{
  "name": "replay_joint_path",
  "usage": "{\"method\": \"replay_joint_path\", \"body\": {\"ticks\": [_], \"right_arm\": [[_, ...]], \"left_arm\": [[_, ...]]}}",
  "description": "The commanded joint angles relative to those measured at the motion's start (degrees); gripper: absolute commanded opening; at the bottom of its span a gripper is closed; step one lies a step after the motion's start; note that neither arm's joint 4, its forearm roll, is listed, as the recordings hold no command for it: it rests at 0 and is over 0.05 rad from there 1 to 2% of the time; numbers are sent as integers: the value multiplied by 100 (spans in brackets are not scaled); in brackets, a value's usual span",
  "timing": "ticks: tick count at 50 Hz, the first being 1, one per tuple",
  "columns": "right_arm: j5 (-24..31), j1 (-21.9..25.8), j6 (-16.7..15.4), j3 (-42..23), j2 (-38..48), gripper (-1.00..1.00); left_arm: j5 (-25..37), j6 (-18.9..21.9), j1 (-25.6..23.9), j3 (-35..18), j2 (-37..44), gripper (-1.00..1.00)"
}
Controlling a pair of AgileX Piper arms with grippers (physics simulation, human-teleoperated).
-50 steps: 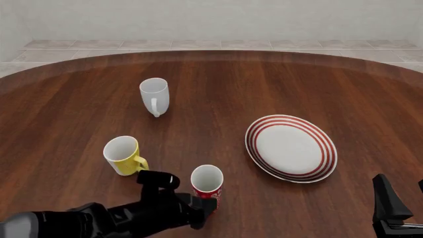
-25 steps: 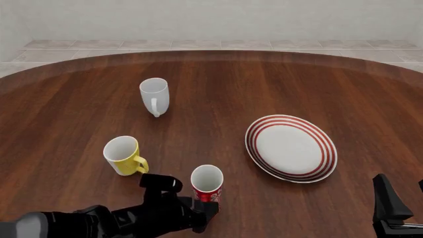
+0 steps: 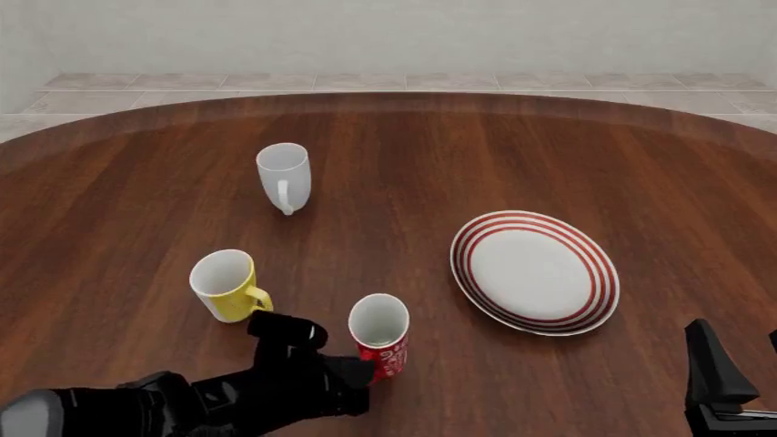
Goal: Pick up the red mug and put it on the plate
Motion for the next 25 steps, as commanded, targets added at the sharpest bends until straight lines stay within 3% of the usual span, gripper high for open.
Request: {"method": "replay_joint_path", "body": {"ticks": [1,13,25], "right_arm": [[-8,-11,2,-1,0,100],[-4,-6,-13,-3,0,100],[-5,-13,-27,-1,0,100]], "left_arm": [[281,431,114,-33,-280,-100],[210,411,170,38,-330,-100],[315,888,26,-204,-726,-100]]}}
